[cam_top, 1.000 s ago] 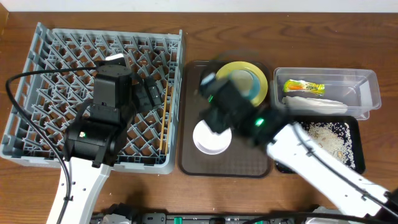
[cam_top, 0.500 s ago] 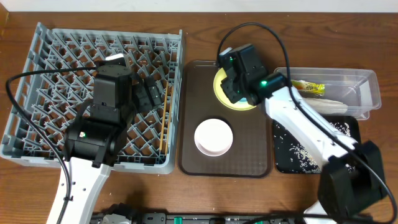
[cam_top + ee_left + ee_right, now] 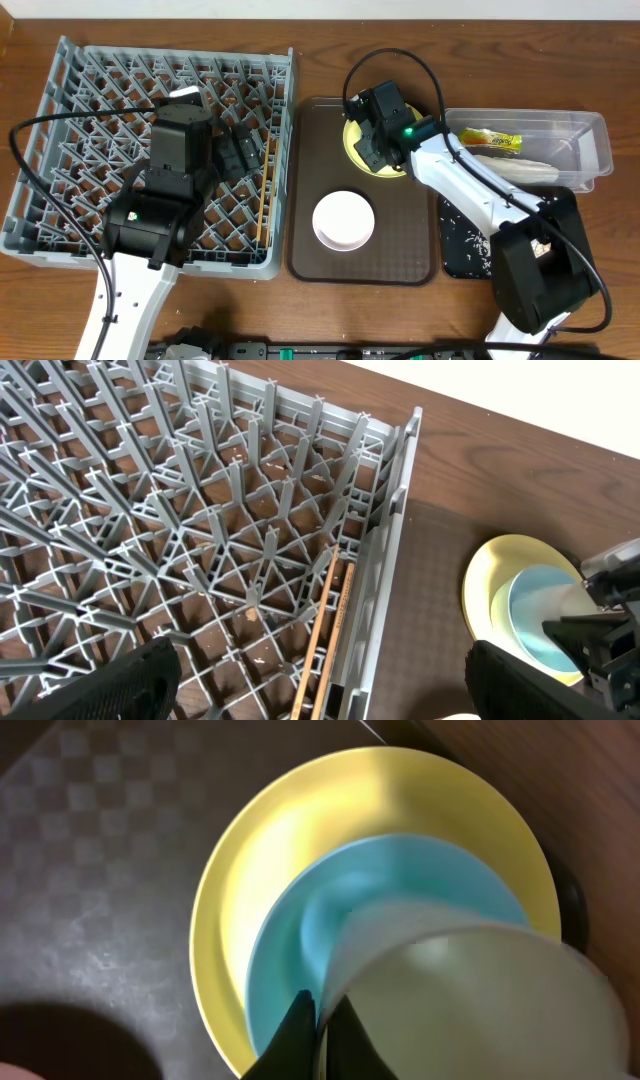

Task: Sort waste into correct bins and load items into the dishwasher
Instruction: 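Grasp the white cup from the blue bowl with the right gripper and lift, then pass the white cup from the right gripper to the left gripper, then carry the white cup with the left gripper into the rack and release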

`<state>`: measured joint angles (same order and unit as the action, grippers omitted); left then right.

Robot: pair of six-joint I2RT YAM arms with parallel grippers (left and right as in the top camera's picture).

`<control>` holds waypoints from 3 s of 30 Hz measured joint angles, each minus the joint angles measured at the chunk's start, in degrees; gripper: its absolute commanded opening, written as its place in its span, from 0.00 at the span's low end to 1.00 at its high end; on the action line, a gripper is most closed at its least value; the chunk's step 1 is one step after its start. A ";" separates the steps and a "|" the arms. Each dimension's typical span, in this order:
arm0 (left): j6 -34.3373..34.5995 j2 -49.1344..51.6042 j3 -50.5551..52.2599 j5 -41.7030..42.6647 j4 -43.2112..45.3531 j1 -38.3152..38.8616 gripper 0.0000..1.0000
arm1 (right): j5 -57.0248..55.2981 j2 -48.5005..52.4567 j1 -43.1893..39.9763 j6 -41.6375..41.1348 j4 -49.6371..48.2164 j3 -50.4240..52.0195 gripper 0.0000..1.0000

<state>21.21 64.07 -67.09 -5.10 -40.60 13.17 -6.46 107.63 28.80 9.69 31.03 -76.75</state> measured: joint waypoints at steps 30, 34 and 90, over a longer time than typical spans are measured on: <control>-0.55 -2.99 0.02 19.47 8.59 -0.15 0.98 | 70.73 -26.29 -25.29 3.69 11.67 -8.55 0.01; -1.40 -5.62 -0.02 38.21 16.68 -1.09 0.98 | 82.51 -24.33 -26.10 6.01 10.43 -8.55 0.01; -2.19 0.98 -0.02 68.81 15.52 -14.03 0.51 | 95.12 -21.77 -26.58 -8.98 -7.72 -8.41 0.79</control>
<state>19.03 65.06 -67.11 63.70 -25.08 -0.86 88.66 85.86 2.22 0.71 23.31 -85.17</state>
